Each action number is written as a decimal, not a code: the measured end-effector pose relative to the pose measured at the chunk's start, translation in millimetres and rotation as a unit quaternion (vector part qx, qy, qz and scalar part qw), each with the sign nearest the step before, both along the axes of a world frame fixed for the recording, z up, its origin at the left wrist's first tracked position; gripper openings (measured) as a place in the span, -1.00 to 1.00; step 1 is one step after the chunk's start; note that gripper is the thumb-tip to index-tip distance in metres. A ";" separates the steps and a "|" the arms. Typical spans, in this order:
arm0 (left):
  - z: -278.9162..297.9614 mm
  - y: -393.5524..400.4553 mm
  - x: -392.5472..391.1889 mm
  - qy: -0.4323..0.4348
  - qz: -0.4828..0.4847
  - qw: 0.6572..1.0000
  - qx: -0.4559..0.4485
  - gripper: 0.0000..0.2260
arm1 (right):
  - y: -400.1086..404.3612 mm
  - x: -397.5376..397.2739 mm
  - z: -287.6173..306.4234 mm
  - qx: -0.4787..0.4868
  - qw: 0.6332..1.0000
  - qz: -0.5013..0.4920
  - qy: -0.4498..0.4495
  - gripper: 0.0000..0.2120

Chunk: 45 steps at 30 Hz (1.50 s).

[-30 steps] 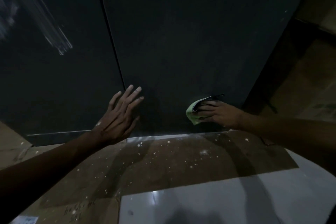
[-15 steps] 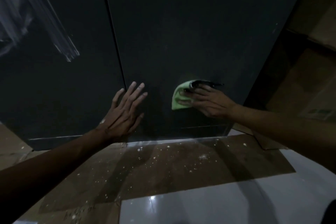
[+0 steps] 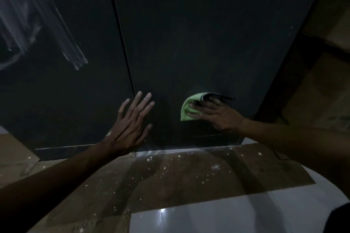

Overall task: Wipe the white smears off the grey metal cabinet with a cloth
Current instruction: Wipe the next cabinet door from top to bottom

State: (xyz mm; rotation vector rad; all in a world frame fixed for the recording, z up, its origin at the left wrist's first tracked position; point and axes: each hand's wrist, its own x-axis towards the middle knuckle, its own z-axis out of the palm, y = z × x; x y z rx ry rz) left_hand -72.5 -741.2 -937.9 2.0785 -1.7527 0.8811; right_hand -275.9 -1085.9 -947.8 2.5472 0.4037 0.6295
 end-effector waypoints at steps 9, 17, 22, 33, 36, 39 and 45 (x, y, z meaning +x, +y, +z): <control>17.4 1.1 -3.1 -0.024 -0.004 1.000 -0.006 -0.39 | 3.0 0.1 46.2 -0.030 0.999 0.003 0.025 -0.31; 48.9 -3.3 -20.0 0.017 -0.038 0.999 -0.012 -0.39 | 40.4 24.4 128.7 0.081 0.993 -0.031 -0.080 -0.32; 78.0 -4.0 -31.3 0.106 -0.071 0.990 -0.057 -0.42 | 72.1 30.9 161.4 0.159 0.983 -0.018 -0.092 -0.30; 172.7 -38.7 -73.0 0.549 -0.089 0.776 -0.296 -0.70 | 151.4 44.9 176.5 0.264 0.954 0.067 -0.124 -0.30; 181.2 -38.6 -73.9 0.521 -0.081 0.787 -0.319 -0.72 | 163.2 42.7 170.7 0.304 0.944 0.060 -0.114 -0.31; 180.3 -33.2 -74.0 0.496 -0.100 0.810 -0.295 -0.72 | 166.6 35.4 164.6 0.343 0.931 0.064 -0.103 -0.30; 180.0 -21.1 -63.9 0.454 -0.095 0.847 -0.261 -0.70 | 173.2 27.3 177.5 0.463 0.877 0.083 -0.093 -0.41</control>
